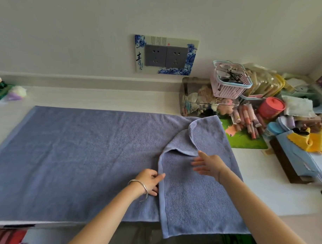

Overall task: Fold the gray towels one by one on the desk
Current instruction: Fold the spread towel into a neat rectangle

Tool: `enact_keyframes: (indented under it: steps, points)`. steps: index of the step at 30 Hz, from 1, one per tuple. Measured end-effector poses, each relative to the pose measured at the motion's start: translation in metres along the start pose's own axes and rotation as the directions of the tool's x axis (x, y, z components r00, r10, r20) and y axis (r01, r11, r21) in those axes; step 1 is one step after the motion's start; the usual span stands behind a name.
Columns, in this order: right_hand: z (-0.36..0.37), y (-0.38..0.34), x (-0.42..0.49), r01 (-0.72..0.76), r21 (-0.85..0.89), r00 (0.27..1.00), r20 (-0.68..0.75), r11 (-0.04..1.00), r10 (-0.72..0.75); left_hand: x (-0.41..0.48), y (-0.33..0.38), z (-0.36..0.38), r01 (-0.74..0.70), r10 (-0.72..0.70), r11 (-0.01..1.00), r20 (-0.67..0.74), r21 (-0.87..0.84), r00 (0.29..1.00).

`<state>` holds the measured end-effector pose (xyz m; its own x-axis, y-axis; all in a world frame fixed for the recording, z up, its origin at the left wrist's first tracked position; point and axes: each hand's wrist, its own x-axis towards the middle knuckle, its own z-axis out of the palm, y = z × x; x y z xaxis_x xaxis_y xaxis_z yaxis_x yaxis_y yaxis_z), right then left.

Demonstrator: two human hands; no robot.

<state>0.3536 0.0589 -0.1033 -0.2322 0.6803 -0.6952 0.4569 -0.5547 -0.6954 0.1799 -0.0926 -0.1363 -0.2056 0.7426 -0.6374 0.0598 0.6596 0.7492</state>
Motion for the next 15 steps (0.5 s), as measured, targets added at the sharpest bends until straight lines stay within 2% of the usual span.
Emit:
enact_keyframes:
  steps: [4, 9, 11, 13, 15]
  points:
    - [0.018, 0.003, 0.006, -0.123, 0.266, 0.982, 0.169, 0.956, 0.079, 0.0, -0.008, 0.0, -0.007, 0.007, 1.0, 0.014, 0.021, 1.0]
    - [0.047, -0.003, 0.019, -0.167, 0.593, 0.981, 0.179, 0.788, 0.074, -0.014, -0.005, 0.009, -0.008, 0.003, 0.999, 0.098, 0.042, 0.995]
    - [0.055, -0.012, 0.019, -0.077, 0.541, 0.994, 0.11, 0.837, 0.02, -0.022, 0.0, 0.012, -0.034, 0.036, 0.999, 0.137, -0.016, 0.99]
    - [0.06, -0.025, 0.017, 0.125, 0.329, 0.992, -0.029, 0.936, -0.123, -0.033, 0.008, 0.01, -0.068, 0.086, 0.991, 0.158, -0.117, 0.984]
    - [0.064, -0.043, 0.012, 0.344, 0.099, 0.936, -0.122, 0.934, -0.332, -0.046, 0.019, 0.005, -0.089, 0.129, 0.971, 0.171, -0.224, 0.977]
